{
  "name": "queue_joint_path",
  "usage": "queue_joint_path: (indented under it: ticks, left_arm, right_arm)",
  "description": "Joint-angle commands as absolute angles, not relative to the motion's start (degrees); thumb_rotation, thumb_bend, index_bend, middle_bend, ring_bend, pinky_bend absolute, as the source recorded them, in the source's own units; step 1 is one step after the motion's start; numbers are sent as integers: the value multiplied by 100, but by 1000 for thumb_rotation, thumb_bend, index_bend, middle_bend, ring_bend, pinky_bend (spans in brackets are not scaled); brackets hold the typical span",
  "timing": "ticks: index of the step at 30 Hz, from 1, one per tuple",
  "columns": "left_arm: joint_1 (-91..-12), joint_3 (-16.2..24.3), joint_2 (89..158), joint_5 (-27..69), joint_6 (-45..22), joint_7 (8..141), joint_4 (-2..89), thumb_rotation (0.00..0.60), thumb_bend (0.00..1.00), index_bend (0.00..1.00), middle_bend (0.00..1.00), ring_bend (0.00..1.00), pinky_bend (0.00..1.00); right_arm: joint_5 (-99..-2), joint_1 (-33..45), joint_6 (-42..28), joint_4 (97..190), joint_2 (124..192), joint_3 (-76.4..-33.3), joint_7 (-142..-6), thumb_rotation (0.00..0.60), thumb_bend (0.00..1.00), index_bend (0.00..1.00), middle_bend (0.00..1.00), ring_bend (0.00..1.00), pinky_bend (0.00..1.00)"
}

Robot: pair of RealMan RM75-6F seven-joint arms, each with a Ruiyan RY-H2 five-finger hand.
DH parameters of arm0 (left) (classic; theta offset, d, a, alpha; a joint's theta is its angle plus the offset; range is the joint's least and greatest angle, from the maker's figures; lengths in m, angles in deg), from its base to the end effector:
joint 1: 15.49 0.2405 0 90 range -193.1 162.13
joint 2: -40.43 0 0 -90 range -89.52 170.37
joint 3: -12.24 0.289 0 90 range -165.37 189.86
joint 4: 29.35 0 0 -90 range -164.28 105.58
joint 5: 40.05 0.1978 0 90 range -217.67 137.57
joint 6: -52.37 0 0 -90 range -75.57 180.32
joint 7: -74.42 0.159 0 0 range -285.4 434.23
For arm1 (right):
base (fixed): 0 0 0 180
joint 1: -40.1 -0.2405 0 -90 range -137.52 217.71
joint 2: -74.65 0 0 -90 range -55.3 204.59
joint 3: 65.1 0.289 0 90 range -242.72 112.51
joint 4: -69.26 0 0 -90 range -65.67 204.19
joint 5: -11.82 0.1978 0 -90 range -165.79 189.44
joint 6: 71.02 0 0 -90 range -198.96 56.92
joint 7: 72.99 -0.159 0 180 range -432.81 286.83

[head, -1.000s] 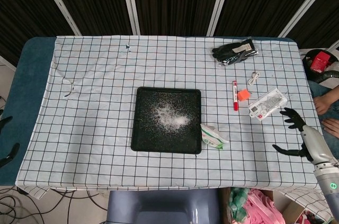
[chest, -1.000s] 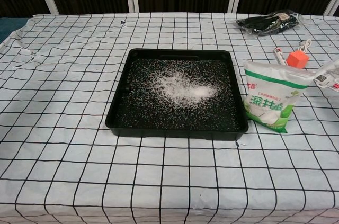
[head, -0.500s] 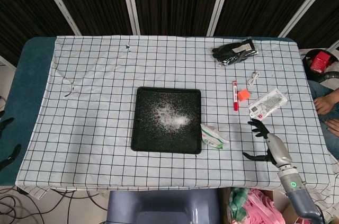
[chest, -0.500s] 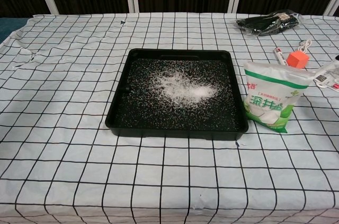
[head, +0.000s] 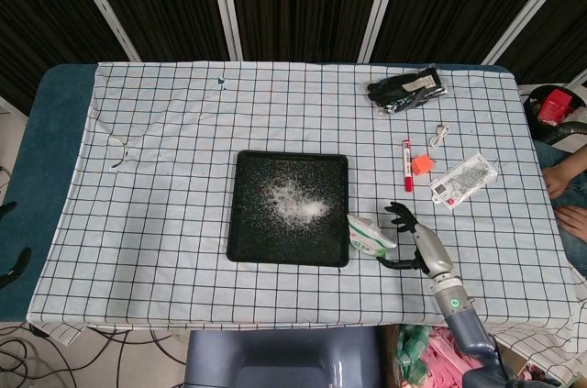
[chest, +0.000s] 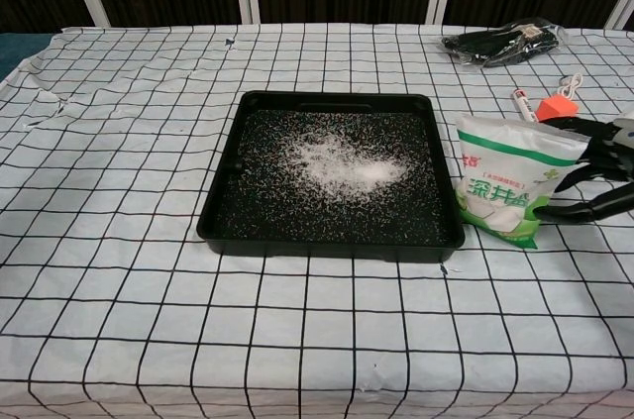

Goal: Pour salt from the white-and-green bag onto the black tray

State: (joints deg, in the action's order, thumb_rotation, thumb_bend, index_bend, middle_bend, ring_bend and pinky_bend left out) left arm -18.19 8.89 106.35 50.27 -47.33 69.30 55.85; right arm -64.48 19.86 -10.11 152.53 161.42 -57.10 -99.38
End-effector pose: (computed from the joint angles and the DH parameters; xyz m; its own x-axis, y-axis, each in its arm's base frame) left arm -0.3336 0.1823 0.2169 0.3795 -0.2428 0.8928 0.9120 -0.0639 -0.4051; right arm -0.2854 -0.2877 0.0129 -0.2970 -0.3204 0.8995 -0.9536 0.0509 -0.2967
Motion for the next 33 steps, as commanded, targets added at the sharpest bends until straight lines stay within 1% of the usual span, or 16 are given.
queue_joint_path:
  ticks: [1, 11, 15, 19, 26, 30, 33]
  left_arm:
    - [-1813, 874, 10629, 5006, -4704, 6927, 5604, 600, 299, 179, 90, 25, 129]
    - [-1779, 809, 10624, 4968, -4676, 6957, 5630, 600, 298, 175, 89, 25, 129]
    - [-1765, 788, 10626, 4965, -4678, 6959, 5638, 600, 298, 175, 89, 25, 129]
    - [-1750, 776, 10629, 4976, -4686, 6966, 5645, 600, 299, 175, 89, 25, 129]
    - [-1737, 753, 10629, 4973, -4676, 6972, 5653, 600, 298, 175, 89, 25, 129]
    - [-1732, 743, 10629, 4974, -4666, 6974, 5652, 600, 298, 175, 89, 25, 129]
    - [-1730, 745, 10623, 4987, -4658, 6978, 5648, 600, 298, 175, 88, 25, 129]
  right_arm:
    - [-6426, 1917, -1036, 15112, 16328, -5680, -9912, 600, 85, 152, 64, 212, 262]
    - [-6378, 1793, -1048, 14779, 16763, -5600, -9899, 600, 84, 152, 83, 222, 261]
    - [-6370, 1776, -1031, 14679, 16870, -5600, -9853, 600, 85, 156, 124, 270, 261]
    - [-6338, 1763, -1031, 14598, 16971, -5585, -9841, 600, 85, 198, 151, 298, 261]
    - [-6281, 1721, -1075, 14456, 17111, -5555, -9810, 600, 89, 233, 168, 298, 263]
    - [-6270, 1692, -1096, 14373, 17182, -5551, -9752, 600, 115, 265, 193, 311, 273]
    - [-6260, 1675, -1106, 14304, 17235, -5550, -9704, 600, 162, 303, 231, 342, 291]
